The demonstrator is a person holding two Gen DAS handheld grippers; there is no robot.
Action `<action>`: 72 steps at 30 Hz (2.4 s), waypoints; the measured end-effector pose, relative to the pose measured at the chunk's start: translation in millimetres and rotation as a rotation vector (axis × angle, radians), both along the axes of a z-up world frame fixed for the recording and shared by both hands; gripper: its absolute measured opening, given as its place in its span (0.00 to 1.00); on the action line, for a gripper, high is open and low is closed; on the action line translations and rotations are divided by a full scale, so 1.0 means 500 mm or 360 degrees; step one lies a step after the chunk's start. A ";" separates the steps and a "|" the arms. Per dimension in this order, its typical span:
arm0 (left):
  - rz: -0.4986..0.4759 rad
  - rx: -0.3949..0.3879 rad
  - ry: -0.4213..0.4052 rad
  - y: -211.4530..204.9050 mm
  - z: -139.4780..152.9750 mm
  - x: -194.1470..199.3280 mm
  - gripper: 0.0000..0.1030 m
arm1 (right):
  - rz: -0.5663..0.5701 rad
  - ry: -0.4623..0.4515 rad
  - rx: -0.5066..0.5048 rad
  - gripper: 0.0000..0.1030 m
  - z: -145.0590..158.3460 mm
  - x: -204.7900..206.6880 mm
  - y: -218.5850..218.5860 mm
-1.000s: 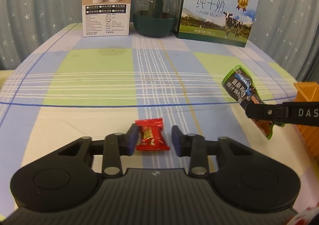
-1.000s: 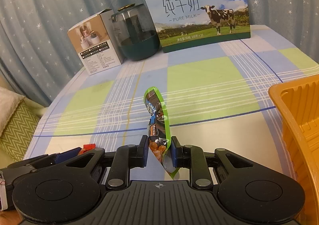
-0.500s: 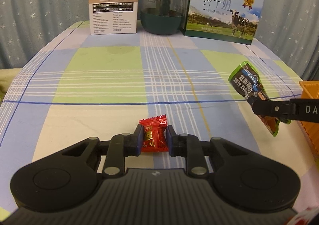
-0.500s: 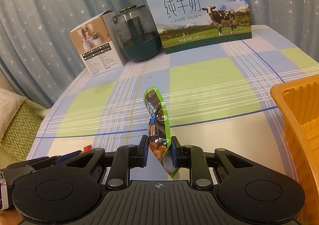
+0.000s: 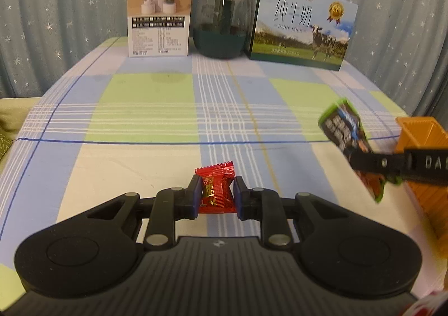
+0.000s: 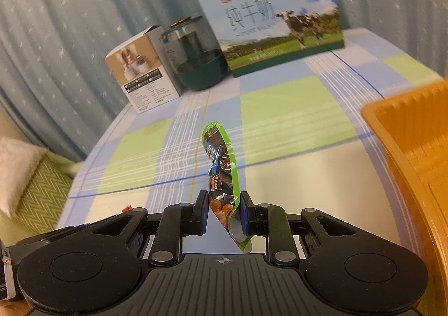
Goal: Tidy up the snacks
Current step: 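Carry the red candy and green-edged packet over the orange tray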
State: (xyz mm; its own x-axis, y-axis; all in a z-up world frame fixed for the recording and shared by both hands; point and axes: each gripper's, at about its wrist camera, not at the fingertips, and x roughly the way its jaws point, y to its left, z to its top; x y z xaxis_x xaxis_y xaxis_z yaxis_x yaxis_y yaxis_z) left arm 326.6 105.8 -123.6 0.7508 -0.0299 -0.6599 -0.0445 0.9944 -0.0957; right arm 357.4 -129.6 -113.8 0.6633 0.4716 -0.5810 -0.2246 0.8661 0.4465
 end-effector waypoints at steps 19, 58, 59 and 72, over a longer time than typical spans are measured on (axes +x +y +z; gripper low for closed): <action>-0.0063 -0.0069 -0.0007 -0.089 0.114 -0.184 0.21 | -0.0206 -0.0012 0.0007 0.22 0.087 -0.253 -0.134; -0.0459 -0.0086 0.0006 -0.348 0.206 -0.394 0.21 | -0.0421 -0.0164 -0.0182 0.22 0.200 -0.545 -0.327; -0.0474 -0.0089 0.0004 -0.358 0.208 -0.391 0.21 | -0.0435 -0.0164 -0.0184 0.22 0.201 -0.547 -0.336; -0.0671 -0.0095 -0.0004 -0.473 0.218 -0.333 0.21 | -0.0560 -0.0145 -0.0176 0.22 0.205 -0.522 -0.429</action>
